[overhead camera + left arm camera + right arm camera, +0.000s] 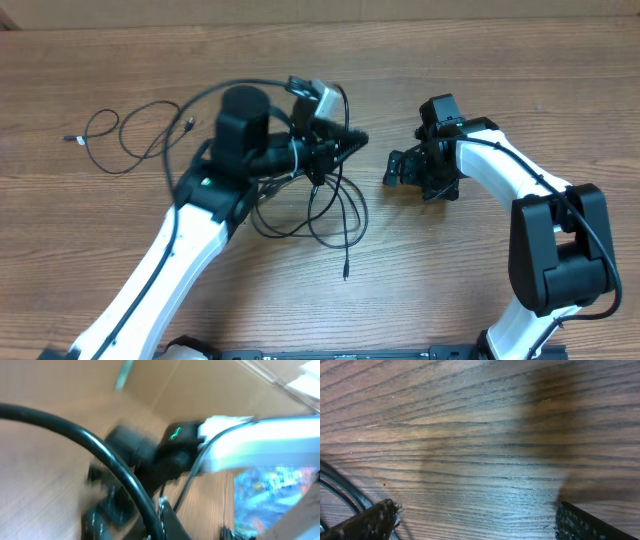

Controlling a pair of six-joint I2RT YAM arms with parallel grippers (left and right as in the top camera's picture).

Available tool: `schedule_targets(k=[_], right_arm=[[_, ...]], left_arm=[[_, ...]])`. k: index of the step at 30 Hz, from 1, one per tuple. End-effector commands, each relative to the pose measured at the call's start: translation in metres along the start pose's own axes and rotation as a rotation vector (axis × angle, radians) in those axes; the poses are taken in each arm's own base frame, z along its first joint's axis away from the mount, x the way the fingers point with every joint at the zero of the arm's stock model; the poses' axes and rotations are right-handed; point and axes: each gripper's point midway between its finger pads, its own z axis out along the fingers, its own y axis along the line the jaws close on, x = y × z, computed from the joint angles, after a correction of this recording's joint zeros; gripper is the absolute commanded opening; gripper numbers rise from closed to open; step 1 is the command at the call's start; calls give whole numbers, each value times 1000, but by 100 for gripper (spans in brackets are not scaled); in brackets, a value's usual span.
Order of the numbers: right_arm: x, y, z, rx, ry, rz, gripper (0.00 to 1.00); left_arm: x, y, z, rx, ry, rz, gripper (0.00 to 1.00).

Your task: Untangle cables

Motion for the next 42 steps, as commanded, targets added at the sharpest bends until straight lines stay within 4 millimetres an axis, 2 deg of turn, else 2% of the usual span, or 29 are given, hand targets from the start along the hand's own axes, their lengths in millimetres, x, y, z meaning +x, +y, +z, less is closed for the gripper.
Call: schedule_targets(k=[1, 2, 6, 10, 13, 16, 22, 26, 29, 31, 33, 35, 39, 42], right_arm=[[-6, 2, -5, -1, -22, 2, 100], [-6, 2, -5, -1, -22, 2, 100], [-6, 2, -5, -1, -22, 2, 100], [-6, 2, -5, -1, -22, 2, 100], [-6, 2, -5, -1, -22, 2, 100], [-6, 2, -5, -1, -22, 2, 100], [-6, 2, -5, -1, -22, 2, 100], [-6, 2, -5, -1, -22, 2, 100], [-6, 3, -5, -11, -20, 9, 100], [-4, 17, -5, -86, -2, 53, 100], [16, 42, -10, -239, 108, 97, 100], [38, 59, -19, -344, 225, 124, 100], [51, 95, -38, -566, 307, 59, 100], [55, 103, -40, -597, 301, -13, 100]], left_arm=[[-57, -53, -36, 65, -188, 147, 4], [-69, -67, -45, 83, -234, 176, 4], [-91, -101, -68, 131, -334, 234, 4], [-98, -121, -85, 149, -376, 273, 4], [-99, -119, -86, 130, -384, 264, 4], [-96, -107, -83, 83, -372, 215, 4], [-79, -94, -76, 55, -299, 133, 4], [-80, -95, -77, 58, -304, 131, 4], [-94, -110, -86, 100, -359, 120, 4], [-105, -125, -96, 131, -414, 161, 4], [-113, -142, -110, 154, -466, 223, 4], [-121, -155, -123, 157, -521, 267, 4], [-135, -161, -141, 102, -620, 286, 4], [-143, -167, -153, 86, -683, 312, 4]])
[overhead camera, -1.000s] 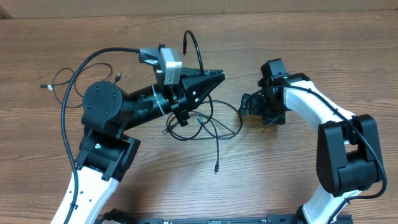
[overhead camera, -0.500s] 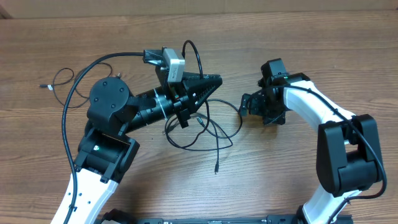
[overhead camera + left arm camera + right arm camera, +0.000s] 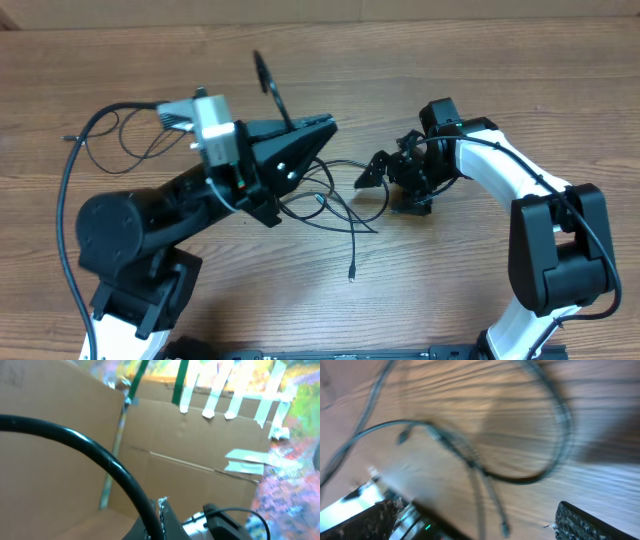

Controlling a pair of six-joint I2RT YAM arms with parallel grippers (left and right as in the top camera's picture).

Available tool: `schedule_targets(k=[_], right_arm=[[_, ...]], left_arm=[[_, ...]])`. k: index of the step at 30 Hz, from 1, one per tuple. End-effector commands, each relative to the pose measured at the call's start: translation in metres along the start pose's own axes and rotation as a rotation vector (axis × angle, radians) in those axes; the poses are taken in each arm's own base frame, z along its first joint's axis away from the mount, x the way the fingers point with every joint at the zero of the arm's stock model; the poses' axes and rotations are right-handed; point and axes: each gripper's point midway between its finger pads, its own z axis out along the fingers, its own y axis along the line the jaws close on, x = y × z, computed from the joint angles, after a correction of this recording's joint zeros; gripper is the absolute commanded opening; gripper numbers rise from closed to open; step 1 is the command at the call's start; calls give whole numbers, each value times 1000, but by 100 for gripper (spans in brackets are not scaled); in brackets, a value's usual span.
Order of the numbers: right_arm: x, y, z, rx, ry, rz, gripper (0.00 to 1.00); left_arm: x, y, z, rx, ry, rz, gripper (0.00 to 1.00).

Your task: Untangle cables

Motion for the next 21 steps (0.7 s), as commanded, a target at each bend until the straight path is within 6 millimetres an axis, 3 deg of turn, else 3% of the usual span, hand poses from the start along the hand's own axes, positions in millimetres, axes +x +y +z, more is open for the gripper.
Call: schedule_targets(k=[1, 4, 6, 9, 11, 14, 16, 18, 21], right_arm=[[14, 32, 2, -130, 59, -126, 100], [21, 36, 9, -113, 77, -153, 100], [26, 29, 17, -36, 80, -165, 94], [32, 7, 26, 128, 77, -163, 93], [36, -10, 31, 240, 68, -160, 99], [32, -50, 29, 462, -17, -26, 100], [31, -71, 25, 549, -56, 35, 100], [32, -77, 25, 566, -58, 39, 100], [35, -76, 27, 552, -47, 41, 79]], left_arm=[[-31, -4, -6, -43, -114, 48, 4], [-40, -11, -8, -23, -148, 84, 4], [-43, -9, -8, -37, -162, 96, 4], [-46, -2, -9, -78, -181, 106, 4], [-49, 2, -10, -106, -193, 135, 4], [-56, 13, -13, -175, -234, 141, 4], [-62, 30, -19, -275, -273, 123, 4], [-63, 43, -24, -347, -287, 109, 4], [-55, 61, -29, -438, -270, 76, 4]])
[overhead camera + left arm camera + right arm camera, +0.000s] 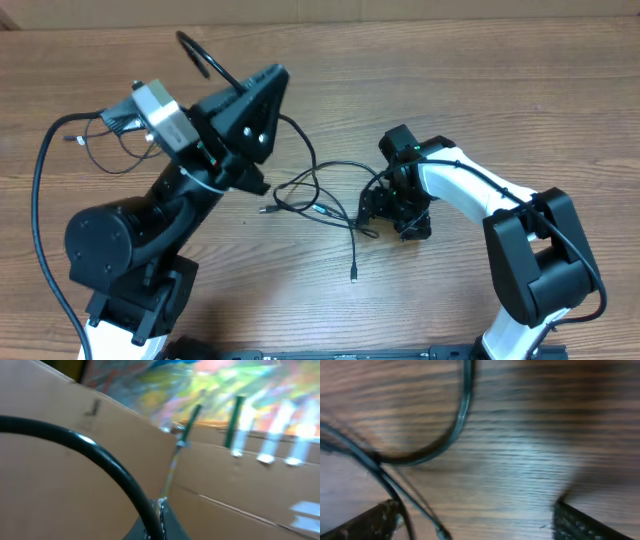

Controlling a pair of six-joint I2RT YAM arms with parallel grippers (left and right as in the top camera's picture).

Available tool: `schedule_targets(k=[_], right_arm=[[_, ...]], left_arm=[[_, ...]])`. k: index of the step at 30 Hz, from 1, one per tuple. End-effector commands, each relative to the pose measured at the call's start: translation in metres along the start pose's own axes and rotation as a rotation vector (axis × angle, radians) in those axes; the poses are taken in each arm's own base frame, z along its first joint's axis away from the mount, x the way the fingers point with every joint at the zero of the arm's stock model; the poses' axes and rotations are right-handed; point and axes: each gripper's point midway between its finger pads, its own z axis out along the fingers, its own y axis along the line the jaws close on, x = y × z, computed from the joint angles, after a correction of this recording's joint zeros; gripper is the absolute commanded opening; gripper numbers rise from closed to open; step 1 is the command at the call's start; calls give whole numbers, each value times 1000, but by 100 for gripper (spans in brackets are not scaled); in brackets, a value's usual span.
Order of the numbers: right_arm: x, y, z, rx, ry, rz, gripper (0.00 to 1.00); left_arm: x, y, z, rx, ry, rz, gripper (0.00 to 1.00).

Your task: Untangle cables

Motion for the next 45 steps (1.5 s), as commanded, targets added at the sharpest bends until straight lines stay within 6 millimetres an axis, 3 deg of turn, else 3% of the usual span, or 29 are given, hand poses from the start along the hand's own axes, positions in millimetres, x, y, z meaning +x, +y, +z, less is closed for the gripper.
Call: schedule_targets(k=[1, 3, 5, 7, 11, 15, 19, 24, 25, 35, 45], right_arm=[[-2, -15, 6, 58, -22, 33, 78], [6, -4, 6, -7, 24, 35, 71], [13, 4, 6, -55, 62, 38, 50], [19, 9, 5, -83, 97, 45, 41], [34, 18, 2, -141, 172, 61, 42], [42, 33, -3, -232, 227, 65, 51], [42, 35, -3, -231, 238, 139, 46], [41, 28, 1, -169, 220, 237, 17], [41, 28, 2, -155, 216, 247, 4], [37, 27, 8, -111, 166, 206, 4], [24, -16, 10, 121, 39, 254, 4]], left_arm=[[-13, 21, -6, -137, -46, 21, 4], [2, 29, -7, -168, 11, 8, 4], [12, 34, -8, -191, 54, 24, 4], [21, 39, -9, -208, 96, 50, 4], [36, 46, -13, -238, 156, 31, 4], [46, 51, -16, -258, 195, 19, 4], [46, 51, -16, -258, 194, 19, 4], [47, 58, -18, -301, 197, 19, 4], [46, 64, -20, -336, 188, 22, 4], [44, 74, -23, -393, 173, 29, 4], [54, 120, -53, -683, 204, 57, 4]])
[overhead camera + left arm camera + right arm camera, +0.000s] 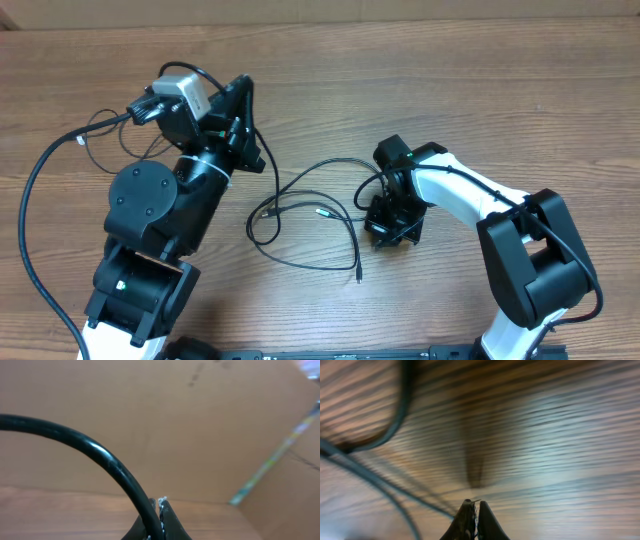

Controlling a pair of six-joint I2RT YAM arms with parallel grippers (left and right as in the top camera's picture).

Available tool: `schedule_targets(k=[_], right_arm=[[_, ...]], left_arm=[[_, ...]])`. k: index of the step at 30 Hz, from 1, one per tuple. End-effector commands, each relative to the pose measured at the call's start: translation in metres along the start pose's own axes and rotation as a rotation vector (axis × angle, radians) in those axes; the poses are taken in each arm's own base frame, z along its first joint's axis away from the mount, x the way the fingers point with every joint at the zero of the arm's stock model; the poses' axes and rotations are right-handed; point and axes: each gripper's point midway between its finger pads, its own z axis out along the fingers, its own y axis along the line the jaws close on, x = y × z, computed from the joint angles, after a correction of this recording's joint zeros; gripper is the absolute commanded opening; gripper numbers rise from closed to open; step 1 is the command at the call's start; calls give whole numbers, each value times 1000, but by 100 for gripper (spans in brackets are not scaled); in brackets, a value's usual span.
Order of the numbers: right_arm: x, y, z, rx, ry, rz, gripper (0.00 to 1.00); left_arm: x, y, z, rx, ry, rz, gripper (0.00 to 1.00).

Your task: Untangle cables

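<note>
Thin black cables (330,162) lie in loose loops mid-table, one end plug (357,276) near the front. My right gripper (388,225) is down on the table at their right edge. In the right wrist view it (475,505) is shut, and a thin cable (380,482) runs right up to its tips. My left gripper (243,100) is raised over the back left, shut on a black cable (95,452) that arcs away to the left from the tips (159,502).
Another thin cable (92,130) lies at the far left, partly behind the left arm. Cardboard walls (150,415) stand behind the wooden table (520,90).
My right gripper was open over the cables and is now shut at the table. The left arm has swung further left and back. The cable loops lie lower and wider.
At first the left gripper was low in a tight tangle and the right stood open beside it. Then the left was lifted with a cable, the tangle spreading out. The right moved left onto the cables and has shut there.
</note>
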Motion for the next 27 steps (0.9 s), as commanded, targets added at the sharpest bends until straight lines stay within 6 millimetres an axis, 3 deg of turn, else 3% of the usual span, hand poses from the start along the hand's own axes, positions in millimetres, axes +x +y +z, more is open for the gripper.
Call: schedule_targets(k=[1, 7, 17, 24, 27], right_arm=[[-13, -24, 0, 127, -92, 79, 4], [-27, -56, -9, 286, -225, 237, 4], [-49, -86, -26, 384, -368, 383, 4], [-66, -114, -37, 353, -351, 516, 4], [-65, -110, -34, 298, -293, 508, 4]], left_arm=[[-12, 24, -6, -141, -49, 21, 4], [-3, 45, -10, -254, -24, 35, 4], [18, 66, -17, -351, 65, 88, 4], [23, 87, -26, -469, 89, 151, 4], [28, 88, -27, -475, 112, 156, 4]])
